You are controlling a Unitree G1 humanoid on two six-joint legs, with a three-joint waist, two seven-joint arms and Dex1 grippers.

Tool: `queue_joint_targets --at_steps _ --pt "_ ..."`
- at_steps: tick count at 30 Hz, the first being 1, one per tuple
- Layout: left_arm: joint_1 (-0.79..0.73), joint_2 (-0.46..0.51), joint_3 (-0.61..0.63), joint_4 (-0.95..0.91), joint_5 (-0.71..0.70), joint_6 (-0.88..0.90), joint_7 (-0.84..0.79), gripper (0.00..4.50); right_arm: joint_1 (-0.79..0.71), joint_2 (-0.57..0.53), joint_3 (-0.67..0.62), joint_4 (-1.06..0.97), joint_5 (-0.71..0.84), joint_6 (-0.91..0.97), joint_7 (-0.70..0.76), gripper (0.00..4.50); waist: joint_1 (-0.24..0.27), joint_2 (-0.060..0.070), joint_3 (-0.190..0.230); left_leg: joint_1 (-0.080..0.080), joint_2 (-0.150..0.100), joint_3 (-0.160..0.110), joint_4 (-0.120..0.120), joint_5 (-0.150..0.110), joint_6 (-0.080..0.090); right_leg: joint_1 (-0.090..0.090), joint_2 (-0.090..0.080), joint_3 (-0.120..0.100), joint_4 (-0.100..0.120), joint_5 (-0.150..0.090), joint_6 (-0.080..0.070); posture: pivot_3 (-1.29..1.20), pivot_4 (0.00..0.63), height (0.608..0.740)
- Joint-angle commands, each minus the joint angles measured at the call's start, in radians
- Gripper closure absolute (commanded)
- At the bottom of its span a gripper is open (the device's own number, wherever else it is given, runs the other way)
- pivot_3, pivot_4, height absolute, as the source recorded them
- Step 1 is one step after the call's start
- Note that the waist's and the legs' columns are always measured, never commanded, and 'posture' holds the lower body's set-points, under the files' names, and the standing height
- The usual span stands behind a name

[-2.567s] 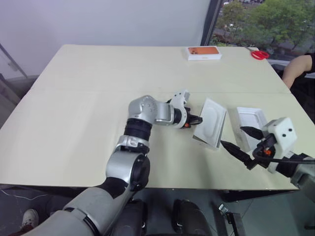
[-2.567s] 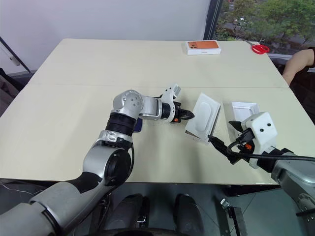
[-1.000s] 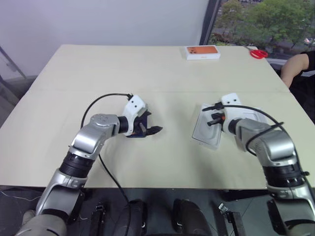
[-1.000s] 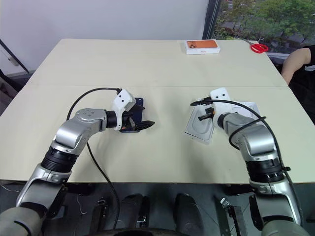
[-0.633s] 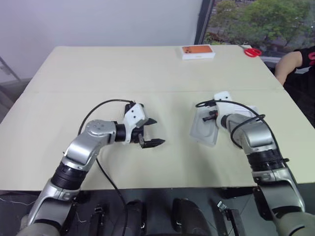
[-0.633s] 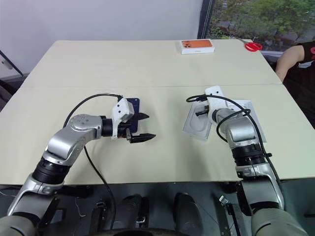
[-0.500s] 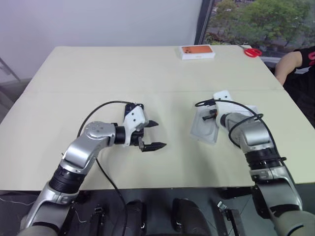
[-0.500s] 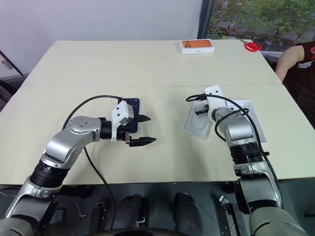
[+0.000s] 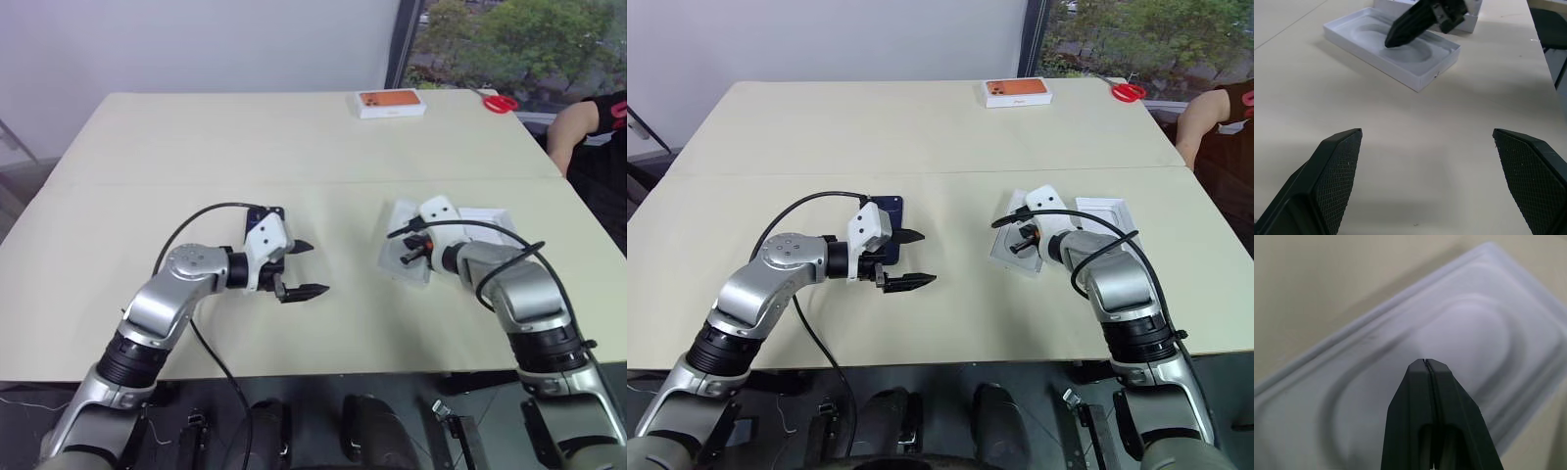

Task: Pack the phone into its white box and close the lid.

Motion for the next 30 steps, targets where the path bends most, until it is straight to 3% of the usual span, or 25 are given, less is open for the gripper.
queue_joint_targets --at_steps 1,10,22,27,30 --pt "-0.001 0.015 0.033 0.002 -0.003 -0.024 -0.002 0.0 -0.001 -0.011 0.025 -0.055 0.003 0.003 0.03 4.49 0.001 0.0 0.0 0.0 0.0 0.0 0.0 0.0 0.0 0.0 0.0 0.0 0.0 0.0 0.0 0.0 0.15 0.74" --pt "0.013 0.041 0.056 0.006 -0.008 -0.02 0.007 0.0 0.016 -0.04 0.069 -0.113 0.018 0.001 0.122 4.49 0.002 0.0 0.0 0.0 0.0 0.0 0.0 0.0 0.0 0.0 0.0 0.0 0.0 0.0 0.0 0.0 0.15 0.74" --pt "0.061 0.103 0.104 0.005 -0.01 -0.011 0.009 0.0 0.138 -0.197 0.128 -0.295 0.039 -0.087 0.317 4.49 0.006 0.0 0.0 0.0 0.0 0.0 0.0 0.0 0.0 0.0 0.0 0.0 -0.001 0.0 0.0 0.0 0.15 0.74" --pt "0.086 0.135 0.149 0.007 -0.014 0.002 0.024 0.0 0.107 -0.209 0.1 -0.276 -0.001 -0.122 0.288 4.49 0.007 0.0 0.0 0.0 0.0 0.0 0.0 0.0 0.0 0.0 -0.001 0.0 -0.001 0.0 0.0 0.0 0.15 0.74" --pt "0.088 0.141 0.239 0.017 -0.059 0.076 0.072 0.0 0.035 -0.182 0.052 -0.276 0.003 -0.129 0.257 4.49 0.005 0.0 0.0 0.0 0.0 0.0 0.0 0.0 0.0 -0.001 -0.001 0.0 -0.001 0.0 0.0 0.0 0.15 0.74"
